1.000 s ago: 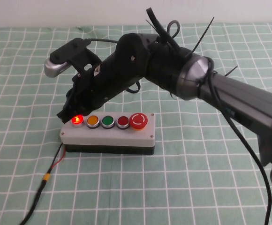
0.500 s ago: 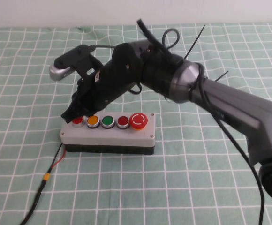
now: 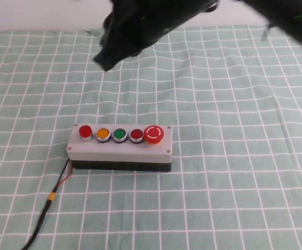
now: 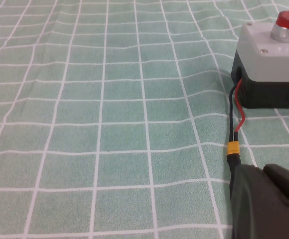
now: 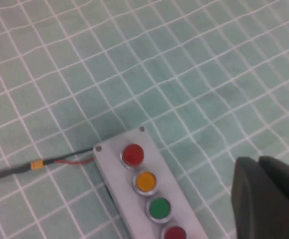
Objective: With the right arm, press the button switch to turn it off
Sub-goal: 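Press the lit red button on the button box to turn it off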
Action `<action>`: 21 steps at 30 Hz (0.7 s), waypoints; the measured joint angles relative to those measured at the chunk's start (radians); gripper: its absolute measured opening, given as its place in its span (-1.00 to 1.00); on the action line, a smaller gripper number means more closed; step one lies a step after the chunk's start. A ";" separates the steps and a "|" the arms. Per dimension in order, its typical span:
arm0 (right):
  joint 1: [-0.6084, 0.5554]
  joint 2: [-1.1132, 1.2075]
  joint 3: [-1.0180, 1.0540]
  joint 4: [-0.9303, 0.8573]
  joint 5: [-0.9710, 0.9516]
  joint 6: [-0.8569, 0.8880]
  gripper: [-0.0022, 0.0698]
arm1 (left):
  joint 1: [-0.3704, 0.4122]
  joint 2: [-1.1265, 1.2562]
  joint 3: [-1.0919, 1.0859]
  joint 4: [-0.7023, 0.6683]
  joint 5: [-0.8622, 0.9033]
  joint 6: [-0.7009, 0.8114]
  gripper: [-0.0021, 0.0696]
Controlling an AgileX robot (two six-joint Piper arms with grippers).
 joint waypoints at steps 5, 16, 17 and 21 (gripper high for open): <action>0.000 -0.205 0.207 -0.019 -0.049 0.024 -0.98 | 0.000 0.000 0.000 0.000 0.000 0.000 -0.95; 0.000 -0.769 0.998 -0.040 -0.374 0.158 -0.98 | 0.000 0.000 0.000 0.000 0.000 0.000 -0.95; 0.000 -0.811 1.051 -0.040 -0.387 0.169 -0.98 | 0.000 0.000 0.000 0.000 0.000 0.000 -0.95; -0.002 -0.991 1.186 -0.016 -0.390 0.181 -0.98 | 0.000 0.000 0.000 0.000 0.000 0.000 -0.95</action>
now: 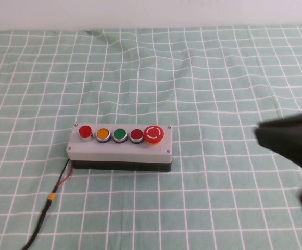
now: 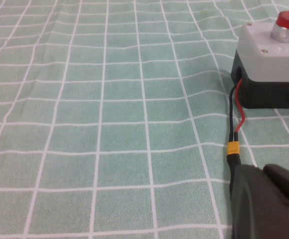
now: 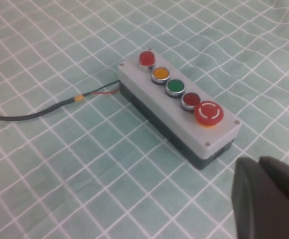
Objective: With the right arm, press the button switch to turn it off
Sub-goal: 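Press the lit red button on the button box to turn it off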
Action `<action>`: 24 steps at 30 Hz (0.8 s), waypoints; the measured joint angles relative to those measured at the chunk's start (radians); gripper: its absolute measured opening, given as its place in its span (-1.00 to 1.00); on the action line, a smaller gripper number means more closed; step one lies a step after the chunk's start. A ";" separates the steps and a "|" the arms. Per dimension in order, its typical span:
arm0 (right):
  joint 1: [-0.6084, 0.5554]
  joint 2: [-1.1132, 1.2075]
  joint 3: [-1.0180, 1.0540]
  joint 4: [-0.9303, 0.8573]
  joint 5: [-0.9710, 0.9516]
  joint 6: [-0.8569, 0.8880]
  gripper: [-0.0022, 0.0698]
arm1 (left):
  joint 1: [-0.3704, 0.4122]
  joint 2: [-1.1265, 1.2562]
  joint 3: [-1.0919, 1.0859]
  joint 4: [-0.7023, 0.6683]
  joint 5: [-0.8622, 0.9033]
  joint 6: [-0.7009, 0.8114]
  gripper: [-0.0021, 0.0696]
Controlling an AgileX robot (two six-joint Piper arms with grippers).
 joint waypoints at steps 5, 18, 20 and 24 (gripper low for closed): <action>0.000 -0.157 0.074 0.015 0.022 0.004 -0.98 | 0.000 0.000 0.000 0.000 0.000 0.000 -0.95; -0.002 -0.194 0.085 0.033 0.061 0.004 -0.98 | 0.000 0.000 0.000 0.000 0.000 0.000 -0.95; -0.015 -0.192 0.085 0.048 0.067 0.004 -0.98 | 0.000 0.000 0.000 0.000 0.000 0.000 -0.95; -0.069 -0.211 0.085 0.077 0.086 0.004 -0.98 | 0.000 0.000 0.000 0.000 0.000 0.000 -0.95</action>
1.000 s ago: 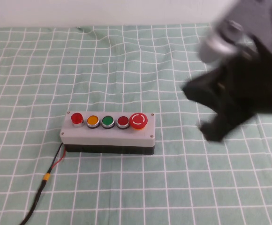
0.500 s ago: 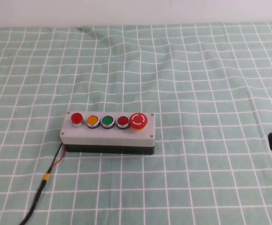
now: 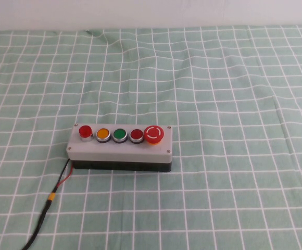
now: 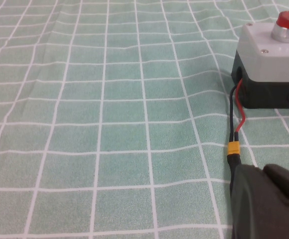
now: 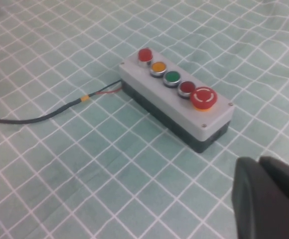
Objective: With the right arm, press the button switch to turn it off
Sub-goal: 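Press the lit red button on the button box to turn it off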
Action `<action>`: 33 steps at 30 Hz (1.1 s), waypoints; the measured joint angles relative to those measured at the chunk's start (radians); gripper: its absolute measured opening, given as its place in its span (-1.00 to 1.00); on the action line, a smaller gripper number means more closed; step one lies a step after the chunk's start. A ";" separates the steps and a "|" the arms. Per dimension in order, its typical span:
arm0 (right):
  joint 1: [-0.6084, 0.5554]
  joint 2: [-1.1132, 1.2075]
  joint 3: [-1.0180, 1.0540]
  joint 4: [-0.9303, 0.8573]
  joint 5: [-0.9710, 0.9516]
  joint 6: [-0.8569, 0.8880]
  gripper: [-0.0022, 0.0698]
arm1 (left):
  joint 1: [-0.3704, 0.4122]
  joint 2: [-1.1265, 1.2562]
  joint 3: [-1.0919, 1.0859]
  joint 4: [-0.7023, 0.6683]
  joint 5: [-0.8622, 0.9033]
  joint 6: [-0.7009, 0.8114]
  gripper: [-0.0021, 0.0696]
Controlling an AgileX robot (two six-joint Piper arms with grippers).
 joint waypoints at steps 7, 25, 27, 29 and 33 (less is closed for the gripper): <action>-0.130 -0.101 0.000 0.004 0.015 0.000 -0.98 | 0.000 0.000 0.000 0.000 0.000 0.000 -0.95; -0.714 -0.385 0.000 -0.069 0.023 0.000 -0.98 | 0.000 0.000 0.000 0.000 0.000 0.000 -0.95; -0.744 -0.385 0.000 -0.071 0.024 0.000 -0.98 | 0.000 0.000 0.000 0.000 0.000 0.000 -0.95; -0.760 -0.386 0.006 -0.071 0.022 0.000 -0.98 | 0.000 0.000 0.000 0.000 0.000 0.000 -0.95; -0.767 -0.398 0.088 -0.049 -0.060 0.000 -0.98 | 0.000 0.000 0.000 0.000 0.000 0.000 -0.95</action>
